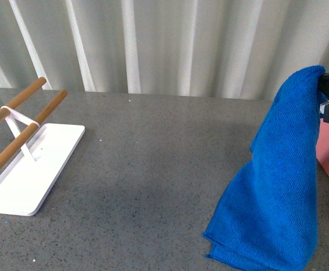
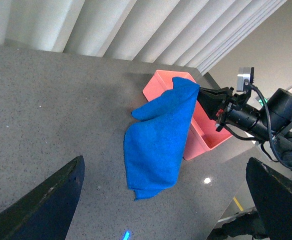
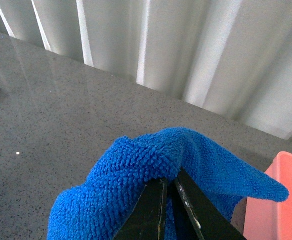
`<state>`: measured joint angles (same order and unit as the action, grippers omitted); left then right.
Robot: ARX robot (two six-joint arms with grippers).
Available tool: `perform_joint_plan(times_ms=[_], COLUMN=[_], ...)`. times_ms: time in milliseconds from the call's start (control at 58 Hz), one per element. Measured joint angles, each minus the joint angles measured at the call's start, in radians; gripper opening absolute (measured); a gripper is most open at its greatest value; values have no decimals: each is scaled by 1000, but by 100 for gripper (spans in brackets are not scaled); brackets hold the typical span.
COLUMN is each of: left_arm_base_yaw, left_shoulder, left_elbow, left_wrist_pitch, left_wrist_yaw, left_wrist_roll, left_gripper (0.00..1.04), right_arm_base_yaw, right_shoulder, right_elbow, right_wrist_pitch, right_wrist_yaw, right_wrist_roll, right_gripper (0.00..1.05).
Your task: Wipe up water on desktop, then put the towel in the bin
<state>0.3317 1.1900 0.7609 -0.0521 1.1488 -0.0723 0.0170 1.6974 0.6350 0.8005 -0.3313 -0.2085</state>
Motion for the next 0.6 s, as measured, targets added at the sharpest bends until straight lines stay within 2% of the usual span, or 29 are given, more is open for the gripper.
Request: perform_joint_plan(times_ms=[86,241,258,293,310,345,396,414,448,500,603], left_arm_base_yaw=[43,112,112,90,82,55,20,14,-8,-32,-76], left_shoulder=[3,12,6,-30,-40,-81,-124,-132,-164,-206,-276], left_elbow=[0,-13,-26,-100,-122,-215,-314,-330,-383,-430,-496], left_wrist_pitch=[-58,-73,-50,121,169,351,532,547,647,694,703], left_wrist_yaw=[18,41,10,-187,-215,-431,-619,-634,-750,-836,-904], left_wrist_roll=[50,64,64,64,64,64,65,65,65,65,65], left_gripper=[98,98,97,90,89,81,72,71,63,54,36], right_arm_base_yaw=[5,9,9,9,9,9,9,10,10,9,2], right_shoulder=[13,24,24,24,24,25,26,26,26,26,26], right_elbow=[8,9,9,9,9,10,10,10,10,10,10], right_wrist_pitch=[-4,-6,-6,-6,-6,-7,-7,-7,-7,-7,-7], right_wrist_yaw=[23,35,34,34,34,34,34,32,30,30,34], right_wrist_roll=[-2,-5,-5,-5,-5,-5,-5,-5,-6,-6,-6], right_gripper=[3,3,3,3,3,3,3,3,3,3,3])
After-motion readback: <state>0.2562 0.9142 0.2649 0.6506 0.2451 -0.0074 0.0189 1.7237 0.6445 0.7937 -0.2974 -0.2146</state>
